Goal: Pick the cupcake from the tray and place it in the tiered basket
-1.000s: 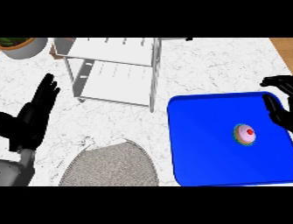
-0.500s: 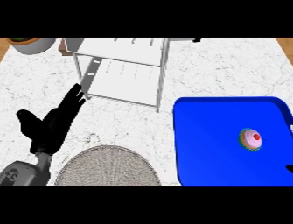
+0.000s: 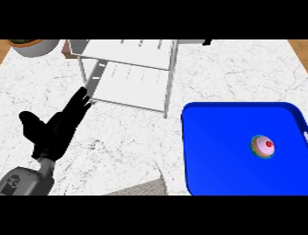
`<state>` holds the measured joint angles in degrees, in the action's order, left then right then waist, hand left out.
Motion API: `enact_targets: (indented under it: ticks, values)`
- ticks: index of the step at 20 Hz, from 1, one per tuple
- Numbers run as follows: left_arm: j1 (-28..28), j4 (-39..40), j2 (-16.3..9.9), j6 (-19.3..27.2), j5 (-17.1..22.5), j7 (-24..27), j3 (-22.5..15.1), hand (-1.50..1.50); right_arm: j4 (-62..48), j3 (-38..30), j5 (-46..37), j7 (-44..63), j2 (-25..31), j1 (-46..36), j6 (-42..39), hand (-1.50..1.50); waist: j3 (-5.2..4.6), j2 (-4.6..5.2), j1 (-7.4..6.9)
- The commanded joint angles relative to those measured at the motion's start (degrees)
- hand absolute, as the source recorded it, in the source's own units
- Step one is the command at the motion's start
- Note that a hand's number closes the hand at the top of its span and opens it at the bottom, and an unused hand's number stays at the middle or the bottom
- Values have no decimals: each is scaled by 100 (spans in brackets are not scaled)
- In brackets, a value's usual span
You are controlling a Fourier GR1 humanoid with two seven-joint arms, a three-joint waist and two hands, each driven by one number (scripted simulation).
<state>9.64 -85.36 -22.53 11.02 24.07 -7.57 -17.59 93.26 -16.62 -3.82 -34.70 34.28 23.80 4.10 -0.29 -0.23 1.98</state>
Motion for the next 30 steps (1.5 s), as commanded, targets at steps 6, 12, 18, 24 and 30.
enact_targets:
  ticks: [6,12,18,24,30]
  values:
    - [174,-12,251,104,-190,-127,-136,0,2951,1118,-1865,3045,-396,1157,652,-150,2,27,-140]
    - [-75,-182,99,-195,-113,-190,95,0,3641,1831,-3202,4785,-697,928,378,-150,21,22,-228]
    - [176,57,184,-431,-187,-258,224,0,2731,2617,-4631,5502,-1256,270,301,-150,27,30,-226]
    - [271,154,664,-244,-656,-299,204,0,2491,2598,-4544,5449,-1461,241,-68,-150,30,20,-164]
    - [-274,-470,700,-289,-800,-489,327,0,1761,2418,-4941,5257,-1695,94,267,-150,31,12,-195]
